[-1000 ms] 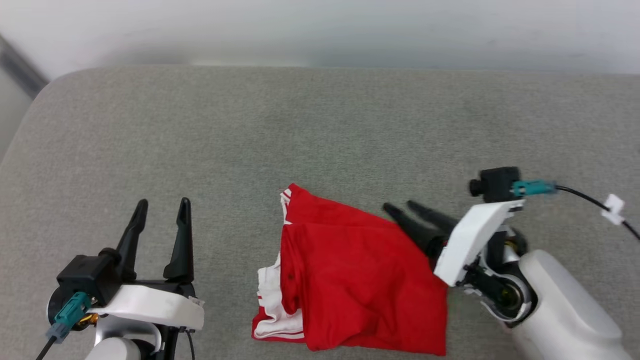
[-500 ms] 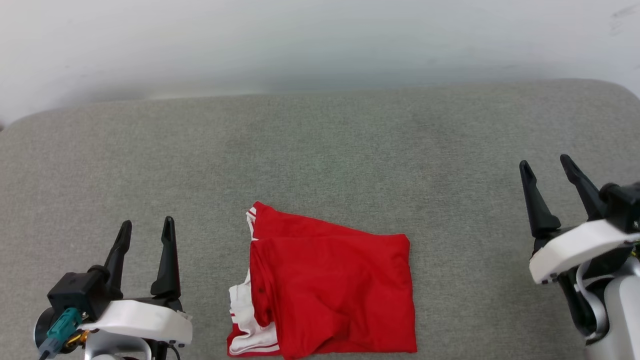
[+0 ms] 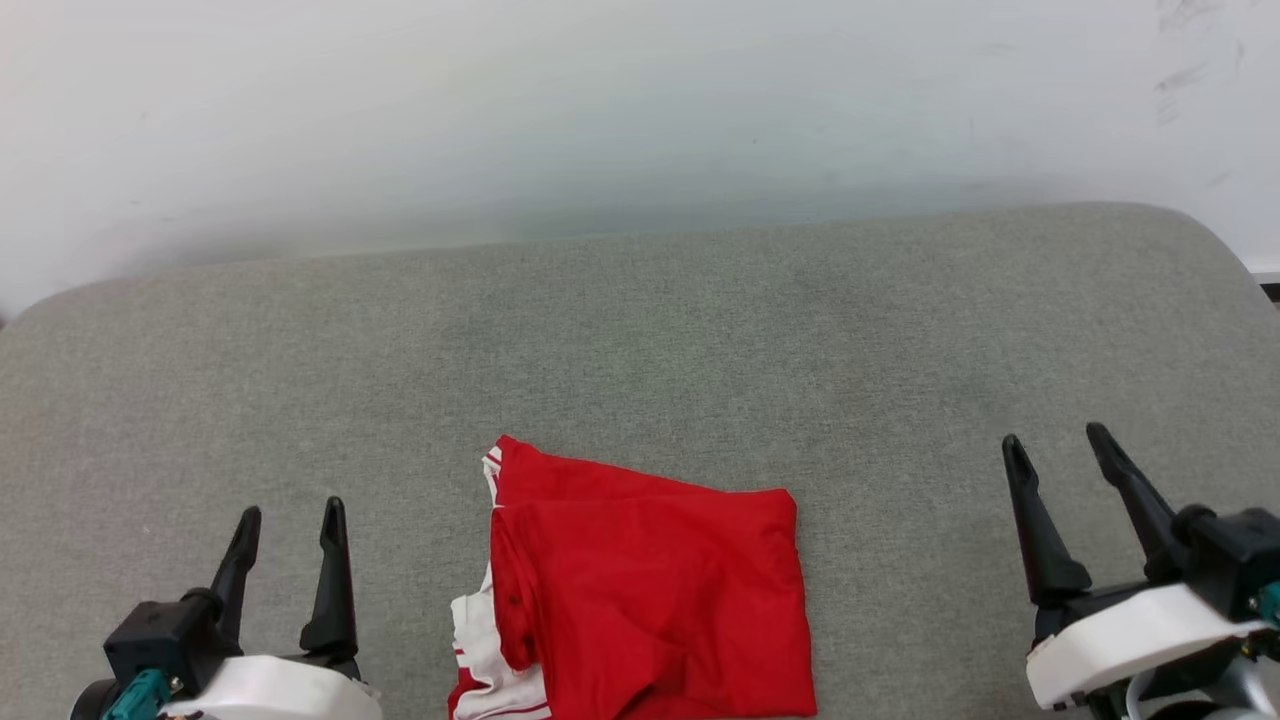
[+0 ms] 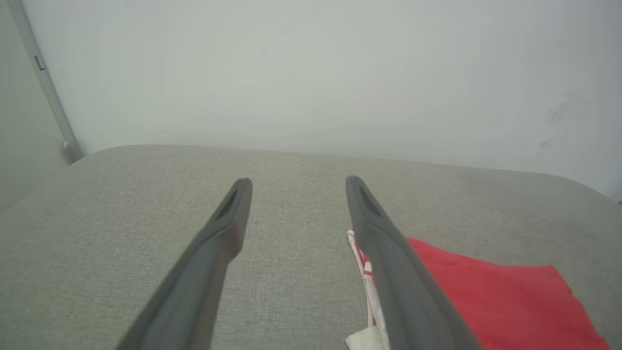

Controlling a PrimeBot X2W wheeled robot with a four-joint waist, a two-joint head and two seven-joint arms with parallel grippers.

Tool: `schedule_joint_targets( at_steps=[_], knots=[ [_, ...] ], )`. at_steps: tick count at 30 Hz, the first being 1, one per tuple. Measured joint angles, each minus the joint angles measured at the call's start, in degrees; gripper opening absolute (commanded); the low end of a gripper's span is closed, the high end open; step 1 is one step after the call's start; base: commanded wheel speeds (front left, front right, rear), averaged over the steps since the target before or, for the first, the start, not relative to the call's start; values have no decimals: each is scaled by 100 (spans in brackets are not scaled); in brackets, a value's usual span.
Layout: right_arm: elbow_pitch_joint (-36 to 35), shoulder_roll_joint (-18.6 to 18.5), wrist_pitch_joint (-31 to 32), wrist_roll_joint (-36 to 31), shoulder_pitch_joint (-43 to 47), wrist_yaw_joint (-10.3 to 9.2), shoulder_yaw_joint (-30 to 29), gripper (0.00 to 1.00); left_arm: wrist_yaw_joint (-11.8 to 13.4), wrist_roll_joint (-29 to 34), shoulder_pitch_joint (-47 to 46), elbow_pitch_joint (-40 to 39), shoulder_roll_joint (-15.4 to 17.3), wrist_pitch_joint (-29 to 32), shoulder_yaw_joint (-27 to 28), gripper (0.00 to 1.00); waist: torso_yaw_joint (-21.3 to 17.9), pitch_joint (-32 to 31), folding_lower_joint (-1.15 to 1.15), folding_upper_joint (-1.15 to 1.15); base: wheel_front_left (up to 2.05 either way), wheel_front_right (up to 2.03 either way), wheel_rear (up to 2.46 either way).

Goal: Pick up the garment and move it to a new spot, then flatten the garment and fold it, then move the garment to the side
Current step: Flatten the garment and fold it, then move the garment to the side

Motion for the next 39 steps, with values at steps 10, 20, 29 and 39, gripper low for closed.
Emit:
schedule_joint_targets(
  at_steps=[10,20,29,39],
  knots=[
    [-227,120,183,-23,201,0,-79,100,53,9,40,-42,18,51,-51,100,3,-25,0,0,0,0,0],
    [67,200,719,700,240,0,-564,100,56,30,-75,-74,-93,2,-34,100,128,-4,0,0,0,0,0],
    [1343,186,2225,2285,-69,-1,-1675,100,-146,225,-335,-100,-278,-60,89,100,533,230,0,0,0,0,0],
    [2463,194,3727,4096,-556,5,-1003,100,-516,391,-609,67,-602,-64,333,100,1057,725,0,0,0,0,0]
  ],
)
